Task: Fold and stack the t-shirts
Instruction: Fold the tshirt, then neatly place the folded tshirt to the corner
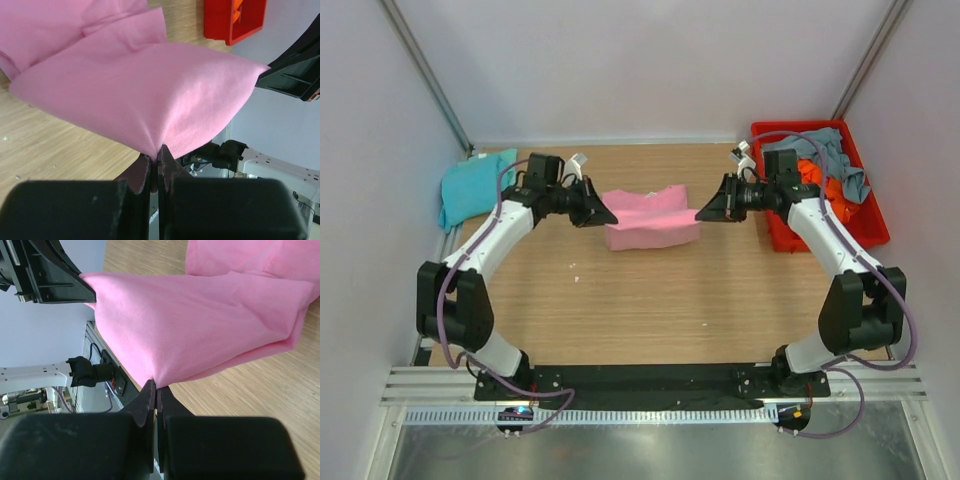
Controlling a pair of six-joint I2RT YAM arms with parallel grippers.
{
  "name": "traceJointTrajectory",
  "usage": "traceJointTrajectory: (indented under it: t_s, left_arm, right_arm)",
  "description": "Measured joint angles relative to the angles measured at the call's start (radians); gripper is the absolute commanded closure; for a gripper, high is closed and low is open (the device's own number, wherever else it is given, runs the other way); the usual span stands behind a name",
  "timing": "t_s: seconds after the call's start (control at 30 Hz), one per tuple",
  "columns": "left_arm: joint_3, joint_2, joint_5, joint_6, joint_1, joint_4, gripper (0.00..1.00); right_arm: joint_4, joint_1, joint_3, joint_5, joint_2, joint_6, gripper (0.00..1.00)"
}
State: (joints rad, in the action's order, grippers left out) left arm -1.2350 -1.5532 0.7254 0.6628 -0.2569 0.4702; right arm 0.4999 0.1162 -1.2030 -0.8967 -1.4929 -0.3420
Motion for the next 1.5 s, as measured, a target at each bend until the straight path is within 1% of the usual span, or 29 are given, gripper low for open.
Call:
traceJointTrajectory:
  t_s: [0.07, 0.17, 0.23, 0.27, 0.3, 0.33, 0.37, 0.4, 0.43, 0.47, 0.5, 0.53, 0.57, 0.63, 0.7, 0.8, 0.9, 0.97, 1.1, 1.2, 1.33, 1.5]
  left_arm:
    - [-0.034, -0.049, -0.002, -0.016, 0.0, 0.003, 1.0]
    - [-0.128, -0.156, -0.014, -0.042, 0.005, 0.023, 1.0]
    - [-0.211, -0.234, -0.029, -0.056, 0.01, 0.04, 1.0]
    - [-0.262, -0.277, -0.044, -0.068, 0.014, 0.048, 1.0]
    - [-0.32, -0.32, -0.061, -0.073, 0.019, 0.065, 0.96]
    - [-0.375, -0.362, -0.081, -0.078, 0.025, 0.07, 0.87]
    - [-0.426, -0.396, -0.1, -0.085, 0.033, 0.074, 0.77]
    - [-0.48, -0.432, -0.122, -0.094, 0.04, 0.074, 0.71]
    - [-0.527, -0.465, -0.142, -0.1, 0.049, 0.074, 0.68]
    - [-0.566, -0.492, -0.159, -0.101, 0.058, 0.074, 0.63]
    - [-0.589, -0.509, -0.178, -0.103, 0.065, 0.069, 0.56]
    - [-0.591, -0.513, -0.194, -0.105, 0.071, 0.064, 0.54]
    - [-0.58, -0.511, -0.202, -0.103, 0.077, 0.06, 0.53]
    - [-0.511, -0.475, -0.211, -0.101, 0.085, 0.032, 0.43]
    - [-0.409, -0.413, -0.208, -0.098, 0.087, 0.006, 0.37]
    - [-0.275, -0.305, -0.179, -0.096, 0.084, -0.01, 0.35]
    - [-0.222, -0.244, -0.157, -0.103, 0.081, -0.009, 0.35]
    - [-0.216, -0.237, -0.152, -0.117, 0.08, -0.007, 0.35]
    - [-0.216, -0.289, -0.135, -0.122, 0.091, -0.006, 0.35]
    - [-0.216, -0.372, -0.123, -0.117, 0.111, -0.006, 0.35]
    - [-0.225, -0.473, -0.117, -0.109, 0.139, 0.001, 0.36]
    - [-0.28, -0.589, -0.083, -0.082, 0.16, 0.003, 0.37]
  right_arm:
    - [0.005, 0.0, -0.027, 0.005, -0.044, 0.005, 0.99]
    - [0.008, 0.0, -0.117, 0.021, -0.158, 0.019, 0.98]
    - [0.012, 0.0, -0.212, 0.035, -0.251, 0.034, 0.99]
    - [0.026, 0.002, -0.289, 0.041, -0.312, 0.041, 0.99]
    - [0.022, 0.004, -0.37, 0.048, -0.378, 0.049, 0.98]
    - [0.016, 0.006, -0.449, 0.056, -0.441, 0.055, 0.88]
    - [0.018, 0.007, -0.526, 0.062, -0.503, 0.057, 0.74]
    - [0.013, 0.007, -0.61, 0.064, -0.566, 0.059, 0.6]
    - [0.004, 0.01, -0.684, 0.069, -0.624, 0.058, 0.51]
    - [-0.008, 0.01, -0.739, 0.073, -0.67, 0.058, 0.45]
    - [-0.025, 0.01, -0.759, 0.077, -0.696, 0.058, 0.32]
    - [-0.047, 0.01, -0.747, 0.082, -0.702, 0.053, 0.23]
    - [-0.068, 0.01, -0.714, 0.085, -0.696, 0.047, 0.23]
    - [-0.124, 0.01, -0.607, 0.095, -0.649, 0.053, 0.22]
    - [-0.15, 0.009, -0.491, 0.098, -0.578, 0.06, 0.22]
    - [-0.158, 0.011, -0.37, 0.095, -0.462, 0.071, 0.22]
    - [-0.181, 0.018, -0.338, 0.088, -0.394, 0.094, 0.24]
    - [-0.194, 0.023, -0.339, 0.082, -0.385, 0.112, 0.24]
    - [-0.196, 0.036, -0.359, 0.064, -0.449, 0.131, 0.26]
    - [-0.176, 0.048, -0.421, 0.047, -0.573, 0.134, 0.27]
    - [-0.173, 0.061, -0.449, 0.045, -0.689, 0.129, 0.27]
    - [-0.163, 0.073, -0.485, 0.045, -0.762, 0.116, 0.27]
